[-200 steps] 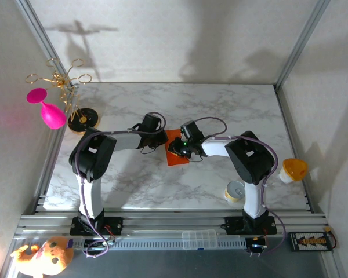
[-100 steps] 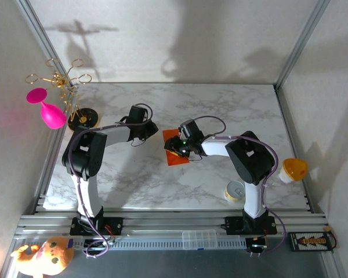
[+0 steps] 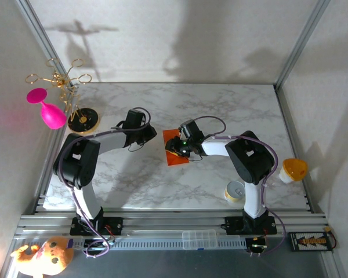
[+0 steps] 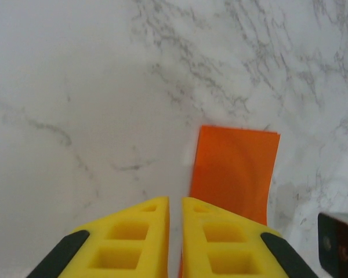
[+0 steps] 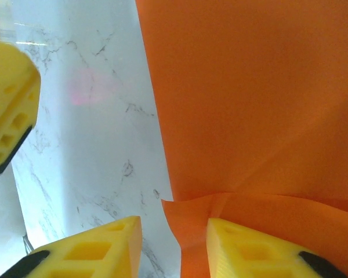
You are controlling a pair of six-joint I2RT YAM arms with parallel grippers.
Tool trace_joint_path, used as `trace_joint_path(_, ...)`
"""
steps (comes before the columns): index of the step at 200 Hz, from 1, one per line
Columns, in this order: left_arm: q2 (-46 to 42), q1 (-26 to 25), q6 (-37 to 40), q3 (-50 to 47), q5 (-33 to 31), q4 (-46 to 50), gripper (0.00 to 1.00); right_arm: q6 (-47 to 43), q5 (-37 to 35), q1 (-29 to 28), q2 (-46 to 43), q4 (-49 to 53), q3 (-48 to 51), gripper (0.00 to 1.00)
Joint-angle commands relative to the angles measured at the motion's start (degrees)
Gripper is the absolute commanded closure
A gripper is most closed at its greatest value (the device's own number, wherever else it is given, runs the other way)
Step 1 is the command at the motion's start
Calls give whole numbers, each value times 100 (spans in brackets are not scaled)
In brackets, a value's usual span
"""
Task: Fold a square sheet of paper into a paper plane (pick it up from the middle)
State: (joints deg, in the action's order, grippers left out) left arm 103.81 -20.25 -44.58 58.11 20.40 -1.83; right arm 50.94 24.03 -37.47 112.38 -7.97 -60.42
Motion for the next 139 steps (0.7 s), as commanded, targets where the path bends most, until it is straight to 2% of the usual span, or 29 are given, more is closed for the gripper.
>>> trace_joint_path(1, -313, -224, -93, -221, 139, -37, 87, -188, -221, 27, 241, 482, 23, 67)
trace_joint_path(72, -302, -882, -299, -485, 156, -94, 94, -285, -468, 25, 324, 864, -66, 95)
trace_joint_path(139, 180, -981, -344, -367, 201, -309, 99, -339, -529, 21, 420, 1131, -182, 100)
